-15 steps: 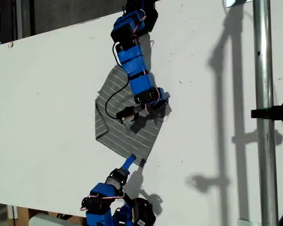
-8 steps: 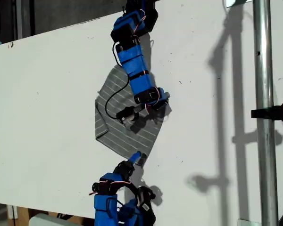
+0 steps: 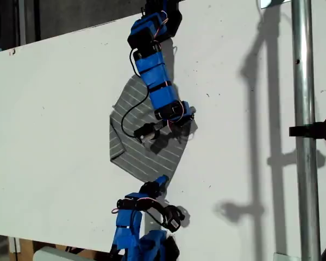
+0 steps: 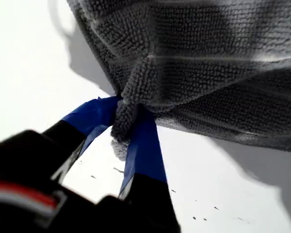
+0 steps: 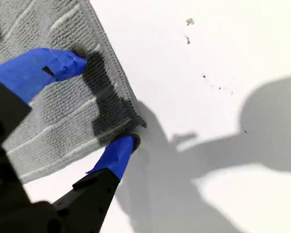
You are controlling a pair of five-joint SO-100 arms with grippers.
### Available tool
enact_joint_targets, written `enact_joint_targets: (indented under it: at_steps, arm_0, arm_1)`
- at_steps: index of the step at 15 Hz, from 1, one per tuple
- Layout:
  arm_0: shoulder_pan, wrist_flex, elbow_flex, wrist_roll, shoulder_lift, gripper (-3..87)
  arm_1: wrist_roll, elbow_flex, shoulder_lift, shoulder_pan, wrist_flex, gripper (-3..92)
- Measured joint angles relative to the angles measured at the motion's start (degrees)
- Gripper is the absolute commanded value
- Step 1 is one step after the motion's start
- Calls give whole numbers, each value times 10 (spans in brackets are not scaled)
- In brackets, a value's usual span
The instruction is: Grasp corners of a towel and fold twice.
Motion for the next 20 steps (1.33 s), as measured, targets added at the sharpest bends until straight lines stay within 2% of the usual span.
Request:
enact_joint_targets:
  at_steps: [1,8,11,13,15,18,20]
  arm_0:
    - [-1,-1,0,-5,-11,-24]
    - [7,0,-37,-26,-18,-26]
    - [40,24,-93,-26,-19,-26]
    - [84,56,-157,-45,-19,-26]
    - [149,134,-262,-67,-19,-27]
    - [234,226,-361,-150,-13,-27]
    - [258,233,-366,-181,16,-27]
  arm_1:
    - [0,0,0,0,0,-2]
    - [0,4,5,3,1,-2]
    - [0,7,30,-8,15,-2]
    - [1,7,81,-32,37,-2]
    - [11,7,139,-73,60,-2]
    - [8,7,221,-153,25,-2]
    - [26,36,266,-168,22,-2]
